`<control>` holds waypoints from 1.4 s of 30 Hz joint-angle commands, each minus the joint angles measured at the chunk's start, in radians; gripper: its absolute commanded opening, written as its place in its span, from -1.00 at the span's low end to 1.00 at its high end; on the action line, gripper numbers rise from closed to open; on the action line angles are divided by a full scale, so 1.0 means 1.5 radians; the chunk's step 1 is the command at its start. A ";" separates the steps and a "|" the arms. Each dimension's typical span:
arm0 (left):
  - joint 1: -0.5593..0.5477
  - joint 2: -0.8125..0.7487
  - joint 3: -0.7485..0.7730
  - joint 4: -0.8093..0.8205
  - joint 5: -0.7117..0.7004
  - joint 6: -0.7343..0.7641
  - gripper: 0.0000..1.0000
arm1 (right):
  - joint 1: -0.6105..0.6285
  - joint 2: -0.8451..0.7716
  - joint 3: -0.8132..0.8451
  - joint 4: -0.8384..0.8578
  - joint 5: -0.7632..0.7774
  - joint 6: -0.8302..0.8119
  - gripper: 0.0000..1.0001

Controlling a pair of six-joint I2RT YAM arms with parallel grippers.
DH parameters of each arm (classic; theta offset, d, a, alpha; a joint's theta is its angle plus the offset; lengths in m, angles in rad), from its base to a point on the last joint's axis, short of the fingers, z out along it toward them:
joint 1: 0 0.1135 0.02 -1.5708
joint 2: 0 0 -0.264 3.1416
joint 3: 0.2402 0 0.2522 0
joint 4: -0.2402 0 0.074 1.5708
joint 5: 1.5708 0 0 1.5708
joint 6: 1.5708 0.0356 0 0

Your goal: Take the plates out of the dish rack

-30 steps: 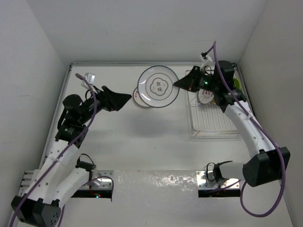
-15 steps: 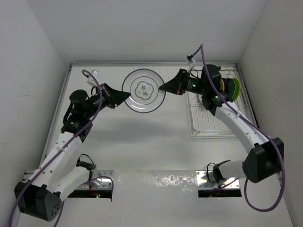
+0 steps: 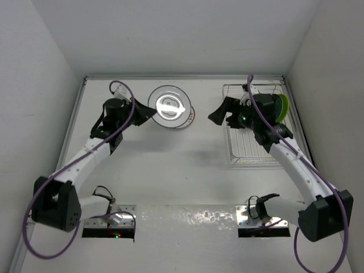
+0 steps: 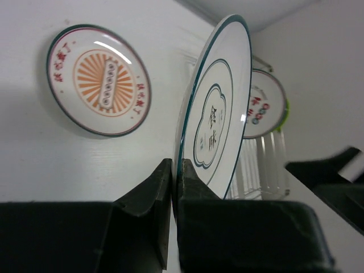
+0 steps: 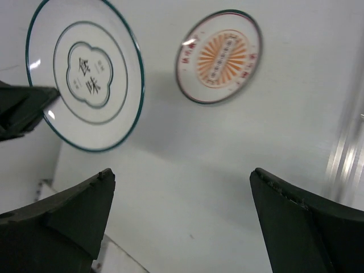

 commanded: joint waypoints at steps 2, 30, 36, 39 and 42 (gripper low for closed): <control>0.001 0.130 0.104 0.059 -0.042 0.006 -1.00 | 0.002 -0.071 -0.009 -0.084 0.129 -0.096 0.98; 0.015 0.516 0.305 -0.027 -0.012 0.017 1.00 | -0.002 -0.092 -0.017 -0.197 0.130 -0.191 0.98; 0.012 0.484 0.297 -0.109 -0.063 0.035 1.00 | -0.002 -0.029 0.049 -0.256 0.294 -0.218 0.98; 0.010 0.459 0.295 -0.131 -0.067 0.040 1.00 | -0.002 0.002 0.093 -0.286 0.373 -0.234 0.98; 0.003 0.399 0.262 -0.137 -0.079 0.041 1.00 | -0.002 0.036 0.133 -0.305 0.505 -0.251 0.98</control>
